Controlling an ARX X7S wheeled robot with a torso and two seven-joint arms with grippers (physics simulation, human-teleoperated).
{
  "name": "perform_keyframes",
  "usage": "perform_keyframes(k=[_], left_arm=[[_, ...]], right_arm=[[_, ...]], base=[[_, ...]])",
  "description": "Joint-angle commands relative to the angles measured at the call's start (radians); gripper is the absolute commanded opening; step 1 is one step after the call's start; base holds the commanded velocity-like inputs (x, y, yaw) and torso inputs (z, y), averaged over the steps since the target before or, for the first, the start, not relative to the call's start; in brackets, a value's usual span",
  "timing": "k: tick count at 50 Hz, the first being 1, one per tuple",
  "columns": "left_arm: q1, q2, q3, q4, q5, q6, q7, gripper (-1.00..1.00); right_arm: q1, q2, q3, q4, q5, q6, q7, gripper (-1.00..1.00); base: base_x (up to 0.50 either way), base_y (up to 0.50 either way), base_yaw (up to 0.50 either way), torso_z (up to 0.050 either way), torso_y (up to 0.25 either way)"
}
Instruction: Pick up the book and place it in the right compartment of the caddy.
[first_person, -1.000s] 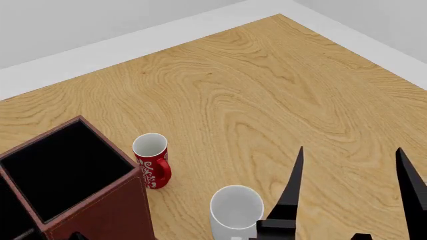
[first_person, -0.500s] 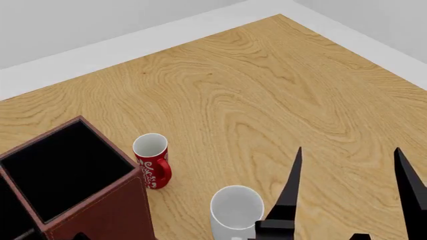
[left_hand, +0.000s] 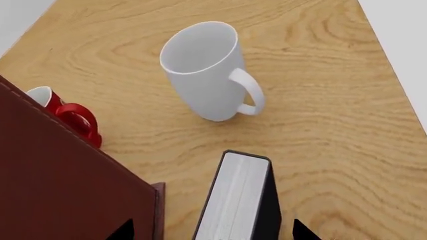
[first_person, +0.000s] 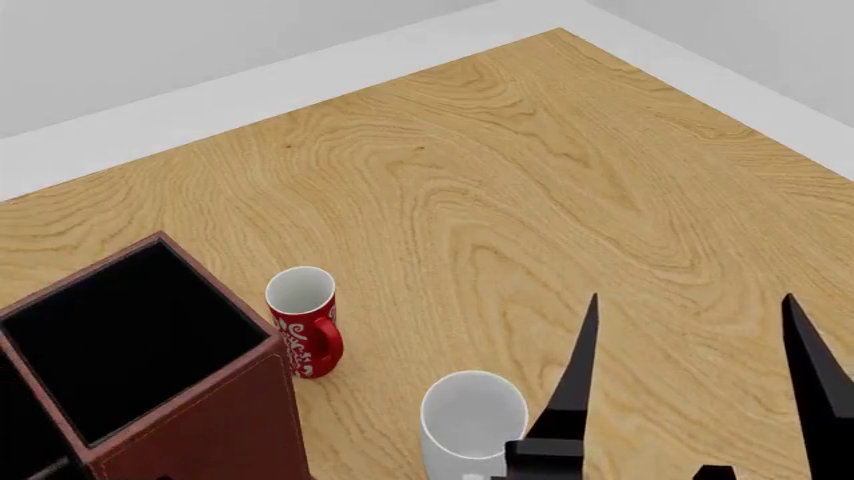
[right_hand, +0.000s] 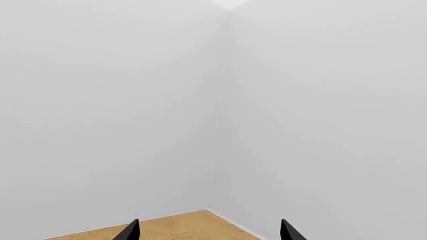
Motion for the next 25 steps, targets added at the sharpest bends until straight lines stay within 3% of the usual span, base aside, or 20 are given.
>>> perform_keyframes(k=[1,25], left_arm=[[0.009,0.015,0.008,-0.052,0.011,0.024,0.009,1.00],[0.025,0.028,0.027,-0.094,0.030,0.047,0.009,1.00]], right_arm=[[0.003,0.001,-0.006,0.004,-0.002,-0.002,0.000,1.00],[0.006,0.009,-0.009,-0.006,0.006,-0.002,0.009,1.00]], base=[[0.00,0.00,0.00,0.000,0.000],[0.00,0.00,0.00,0.000,0.000]])
